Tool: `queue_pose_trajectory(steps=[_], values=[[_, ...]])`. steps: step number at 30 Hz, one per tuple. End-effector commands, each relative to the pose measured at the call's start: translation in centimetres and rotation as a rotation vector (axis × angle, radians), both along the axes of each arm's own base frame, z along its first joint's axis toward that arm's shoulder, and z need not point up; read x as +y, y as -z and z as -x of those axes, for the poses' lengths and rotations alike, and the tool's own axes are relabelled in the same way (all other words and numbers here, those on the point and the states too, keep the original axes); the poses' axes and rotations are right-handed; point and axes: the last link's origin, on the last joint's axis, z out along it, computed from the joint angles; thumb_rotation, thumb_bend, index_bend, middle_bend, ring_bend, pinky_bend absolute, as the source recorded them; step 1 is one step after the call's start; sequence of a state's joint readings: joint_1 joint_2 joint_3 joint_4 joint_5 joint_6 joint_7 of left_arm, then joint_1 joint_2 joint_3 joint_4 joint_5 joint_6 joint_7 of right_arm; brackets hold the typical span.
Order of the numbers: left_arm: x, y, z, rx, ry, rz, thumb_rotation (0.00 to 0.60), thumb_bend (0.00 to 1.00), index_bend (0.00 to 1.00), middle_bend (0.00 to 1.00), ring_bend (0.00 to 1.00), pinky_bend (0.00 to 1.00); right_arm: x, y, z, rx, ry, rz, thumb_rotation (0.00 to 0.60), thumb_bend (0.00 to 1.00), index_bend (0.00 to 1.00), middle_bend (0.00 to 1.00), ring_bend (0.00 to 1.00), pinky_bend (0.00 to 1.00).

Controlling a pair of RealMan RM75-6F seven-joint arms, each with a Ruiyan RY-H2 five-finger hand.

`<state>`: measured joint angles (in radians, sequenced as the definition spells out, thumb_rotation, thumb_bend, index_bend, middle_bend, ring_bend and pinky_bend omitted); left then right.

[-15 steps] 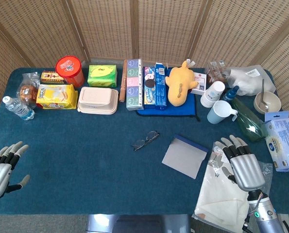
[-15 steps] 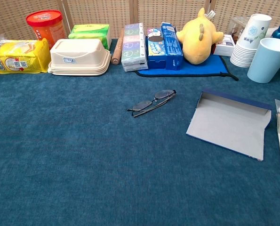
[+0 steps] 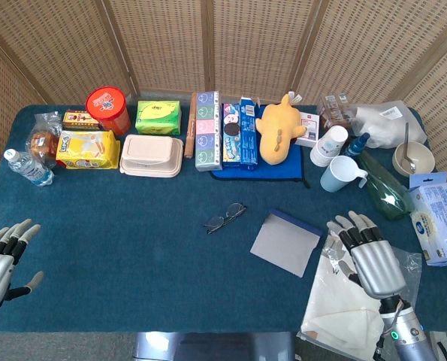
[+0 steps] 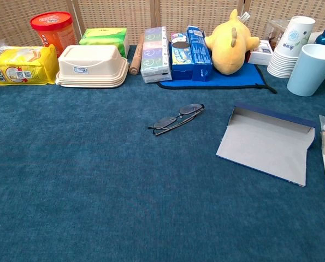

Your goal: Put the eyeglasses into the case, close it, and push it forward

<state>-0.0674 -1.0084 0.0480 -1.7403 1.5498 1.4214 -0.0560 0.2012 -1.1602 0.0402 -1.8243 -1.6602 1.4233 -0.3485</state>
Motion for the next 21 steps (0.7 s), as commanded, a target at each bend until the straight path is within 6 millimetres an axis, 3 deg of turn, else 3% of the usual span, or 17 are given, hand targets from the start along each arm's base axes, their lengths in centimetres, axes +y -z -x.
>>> queue_pose_trajectory(steps=[1, 10, 14, 21], values=[[0.2, -0.3, -0.1, 0.001, 0.006, -0.007, 0.6, 0.28, 0.04, 0.0, 0.0, 0.0, -0.6, 0.4, -1.4, 0.001, -0.048, -0.025, 0.598, 0.22, 0.21, 0.19, 0.11, 0.18], [0.9, -0.4, -0.7, 0.005, 0.019, -0.002, 0.6, 0.28, 0.04, 0.0, 0.0, 0.0, -4.2, 4.2, -7.0, -0.015, -0.18, -0.167, 0.599, 0.22, 0.21, 0.19, 0.11, 0.18], [1.3, -0.4, -0.5, 0.013, 0.006, -0.001, 0.6, 0.28, 0.04, 0.0, 0.0, 0.0, -6.9, 7.7, -10.4, -0.01, -0.234, -0.251, 0.6, 0.22, 0.21, 0.19, 0.11, 0.18], [1.7, -0.4, 0.0, 0.023, -0.011, 0.001, 0.6, 0.28, 0.04, 0.0, 0.0, 0.0, -10.2, 11.6, -13.0, 0.046, -0.244, -0.306, 0.6, 0.22, 0.22, 0.19, 0.11, 0.18]])
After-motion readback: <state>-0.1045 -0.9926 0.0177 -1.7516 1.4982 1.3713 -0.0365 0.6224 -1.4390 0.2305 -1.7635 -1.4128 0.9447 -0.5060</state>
